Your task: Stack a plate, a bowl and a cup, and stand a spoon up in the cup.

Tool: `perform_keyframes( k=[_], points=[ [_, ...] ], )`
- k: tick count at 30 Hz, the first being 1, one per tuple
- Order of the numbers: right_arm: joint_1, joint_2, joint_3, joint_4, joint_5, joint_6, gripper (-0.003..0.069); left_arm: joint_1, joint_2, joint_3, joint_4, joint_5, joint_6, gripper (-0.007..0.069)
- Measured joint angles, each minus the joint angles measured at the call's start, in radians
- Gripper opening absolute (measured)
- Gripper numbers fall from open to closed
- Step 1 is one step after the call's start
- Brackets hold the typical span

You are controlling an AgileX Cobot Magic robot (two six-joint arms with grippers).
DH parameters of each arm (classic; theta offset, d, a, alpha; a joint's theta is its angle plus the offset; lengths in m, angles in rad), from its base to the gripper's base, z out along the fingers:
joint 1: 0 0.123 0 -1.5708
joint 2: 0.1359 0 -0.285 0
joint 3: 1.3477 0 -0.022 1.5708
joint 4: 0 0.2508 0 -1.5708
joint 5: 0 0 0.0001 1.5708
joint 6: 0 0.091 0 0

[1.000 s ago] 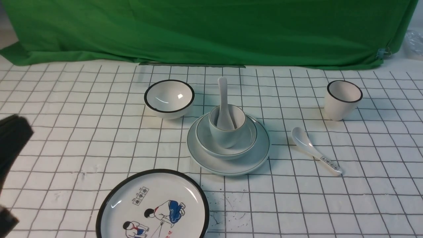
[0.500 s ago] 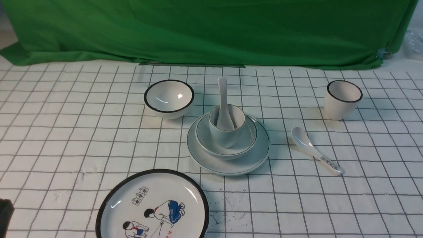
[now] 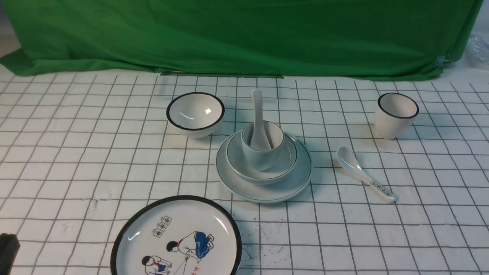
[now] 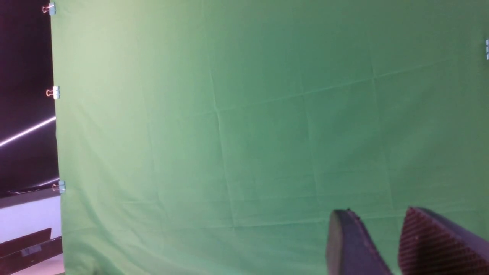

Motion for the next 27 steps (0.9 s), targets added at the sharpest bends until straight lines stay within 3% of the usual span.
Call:
perform_keyframes(
  k=[12, 17, 19, 27],
  points=[
    [0.000, 0.000, 0.000, 0.001, 0.023, -0.052, 0.0242, 0.000, 0.000, 0.000, 0.000, 0.000, 0.000, 0.0004],
    [0.000, 0.000, 0.018, -0.013, 0.247, -0.137, 0.0242, 0.000, 0.000, 0.000, 0.000, 0.000, 0.000, 0.0004],
    [0.000, 0.000, 0.030, -0.075, 0.353, -0.142, 0.0242, 0.000, 0.000, 0.000, 0.000, 0.000, 0.000, 0.0004],
    [0.000, 0.000, 0.032, -0.184, 0.466, -0.093, 0.0242, 0.000, 0.000, 0.000, 0.000, 0.000, 0.000, 0.0004]
  ],
)
